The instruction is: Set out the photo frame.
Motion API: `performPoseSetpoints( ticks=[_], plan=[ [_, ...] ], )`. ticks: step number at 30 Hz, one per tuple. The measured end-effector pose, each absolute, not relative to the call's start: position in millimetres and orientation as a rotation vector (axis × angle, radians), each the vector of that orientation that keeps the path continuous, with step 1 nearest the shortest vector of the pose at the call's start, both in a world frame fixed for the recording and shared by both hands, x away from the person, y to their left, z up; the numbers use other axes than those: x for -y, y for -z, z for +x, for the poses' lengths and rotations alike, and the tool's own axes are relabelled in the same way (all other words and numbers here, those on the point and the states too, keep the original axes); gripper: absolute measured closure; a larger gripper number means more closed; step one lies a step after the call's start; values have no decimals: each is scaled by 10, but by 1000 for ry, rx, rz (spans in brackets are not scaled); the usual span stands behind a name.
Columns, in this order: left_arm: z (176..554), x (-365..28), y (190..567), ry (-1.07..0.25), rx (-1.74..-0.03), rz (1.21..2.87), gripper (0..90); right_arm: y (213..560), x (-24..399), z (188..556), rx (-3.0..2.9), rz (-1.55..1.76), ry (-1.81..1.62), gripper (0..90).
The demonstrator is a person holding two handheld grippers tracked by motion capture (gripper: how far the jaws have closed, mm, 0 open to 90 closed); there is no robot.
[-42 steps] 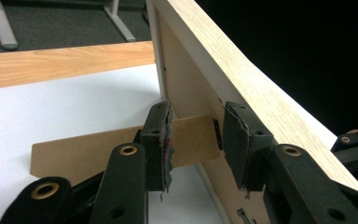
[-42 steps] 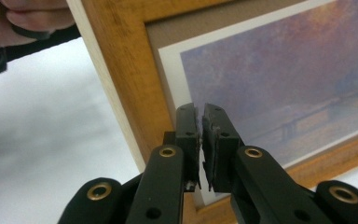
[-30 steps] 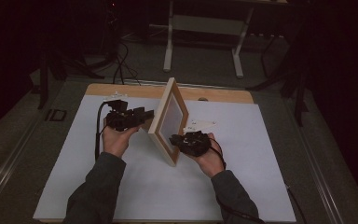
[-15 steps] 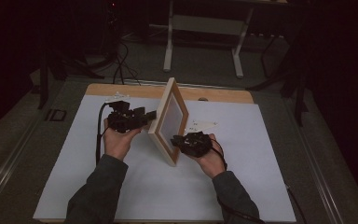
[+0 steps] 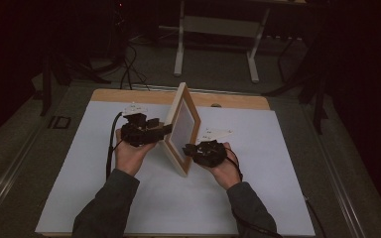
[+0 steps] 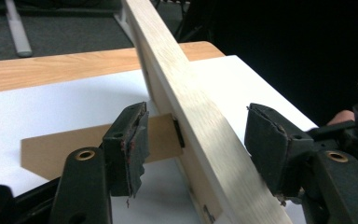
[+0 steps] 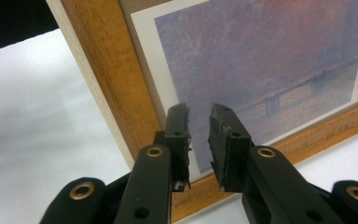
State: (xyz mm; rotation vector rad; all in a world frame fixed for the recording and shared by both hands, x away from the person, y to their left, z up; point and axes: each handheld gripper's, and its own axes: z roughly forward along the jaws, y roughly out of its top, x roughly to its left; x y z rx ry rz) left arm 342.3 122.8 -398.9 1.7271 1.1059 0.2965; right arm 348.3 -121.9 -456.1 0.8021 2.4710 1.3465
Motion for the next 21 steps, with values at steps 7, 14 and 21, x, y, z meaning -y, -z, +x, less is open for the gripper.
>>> performPoseSetpoints(
  ticks=[7, 14, 21],
  plan=[
    [3365, -1150, 4020, -310, -1100, 1750, 470, 4575, 1242, 3483, -2469, 810, -1345, 768],
    [3330, -1081, 4053, -317, -1110, 1787, 538, 4577, 1252, 3483, -2466, 814, -1347, 768],
    [3311, -1063, 4057, -362, -1127, 1798, 567, 4574, 1267, 3490, -2463, 815, -1347, 767]
  ],
)
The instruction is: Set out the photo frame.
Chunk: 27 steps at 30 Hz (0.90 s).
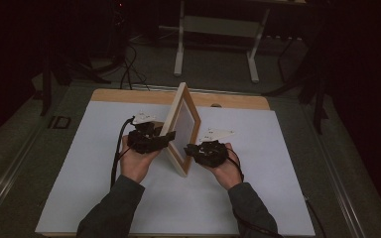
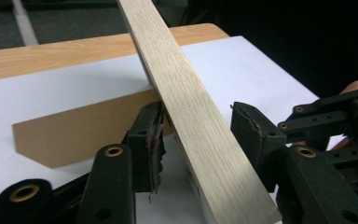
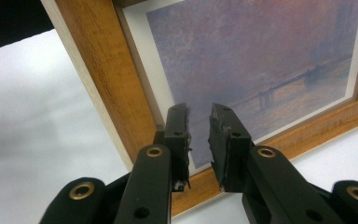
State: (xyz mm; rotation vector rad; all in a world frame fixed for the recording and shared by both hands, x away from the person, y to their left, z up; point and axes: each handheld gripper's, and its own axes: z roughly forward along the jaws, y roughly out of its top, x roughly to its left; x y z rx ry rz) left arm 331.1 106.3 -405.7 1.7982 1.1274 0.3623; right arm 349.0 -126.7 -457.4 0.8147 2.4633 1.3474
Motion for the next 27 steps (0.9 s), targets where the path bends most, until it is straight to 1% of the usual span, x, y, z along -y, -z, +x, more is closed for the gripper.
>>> performPoseSetpoints(
  ticks=[5, 12, 20, 27],
  plan=[
    [3320, -1094, 4054, -388, -1144, 1802, 615, 4571, 1271, 3492, -2460, 814, -1348, 766],
    [3337, -1124, 4058, -398, -1146, 1809, 639, 4569, 1287, 3497, -2460, 817, -1345, 763],
    [3385, -1219, 4064, -359, -1150, 1800, 668, 4565, 1311, 3504, -2455, 823, -1345, 762],
    [3409, -1292, 4070, -352, -1131, 1813, 688, 4556, 1314, 3512, -2451, 819, -1344, 761]
  ],
)
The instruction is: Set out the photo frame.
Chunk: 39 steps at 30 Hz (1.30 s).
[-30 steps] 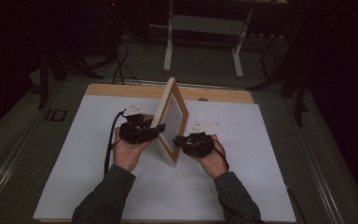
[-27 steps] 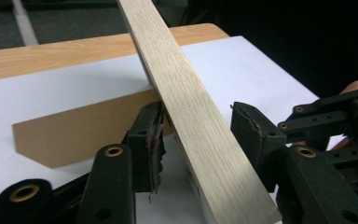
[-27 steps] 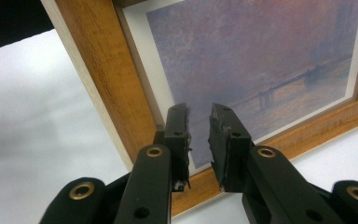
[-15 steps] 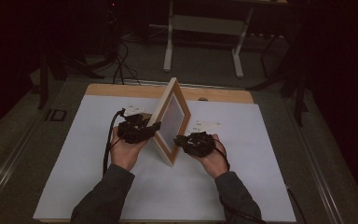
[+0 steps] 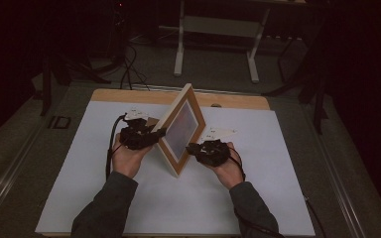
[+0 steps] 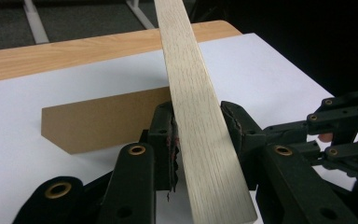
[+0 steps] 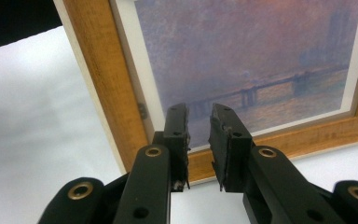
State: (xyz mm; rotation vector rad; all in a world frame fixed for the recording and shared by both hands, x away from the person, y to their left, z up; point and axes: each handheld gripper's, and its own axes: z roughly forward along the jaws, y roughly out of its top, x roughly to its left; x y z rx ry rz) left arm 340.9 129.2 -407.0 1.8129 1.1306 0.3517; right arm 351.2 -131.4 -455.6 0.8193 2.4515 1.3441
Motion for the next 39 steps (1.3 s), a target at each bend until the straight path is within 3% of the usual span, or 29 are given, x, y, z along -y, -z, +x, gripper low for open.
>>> performPoseSetpoints(
  ticks=[39],
  plan=[
    [3561, -1576, 4099, -163, -883, 1887, 715, 4351, 1512, 3574, -2379, 826, -1289, 740]
  ],
)
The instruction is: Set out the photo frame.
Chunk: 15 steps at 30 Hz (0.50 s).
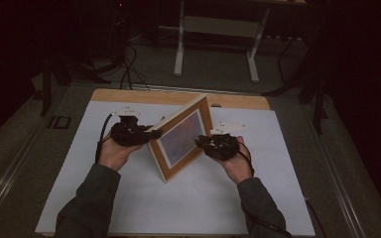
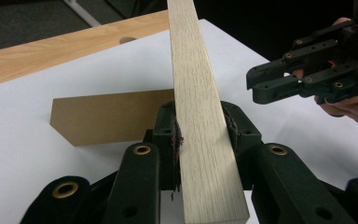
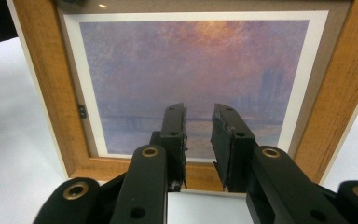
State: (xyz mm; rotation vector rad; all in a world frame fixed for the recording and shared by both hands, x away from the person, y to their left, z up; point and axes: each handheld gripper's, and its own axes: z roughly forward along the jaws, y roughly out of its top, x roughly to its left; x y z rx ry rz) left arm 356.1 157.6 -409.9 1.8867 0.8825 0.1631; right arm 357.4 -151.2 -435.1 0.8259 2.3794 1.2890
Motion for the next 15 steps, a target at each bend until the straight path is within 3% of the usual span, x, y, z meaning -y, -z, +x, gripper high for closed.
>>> performPoseSetpoints(
  ticks=[15],
  plan=[
    [3631, -1595, 4120, -74, -828, 1882, 720, 4298, 1616, 3595, -2350, 852, -1294, 736]
  ],
)
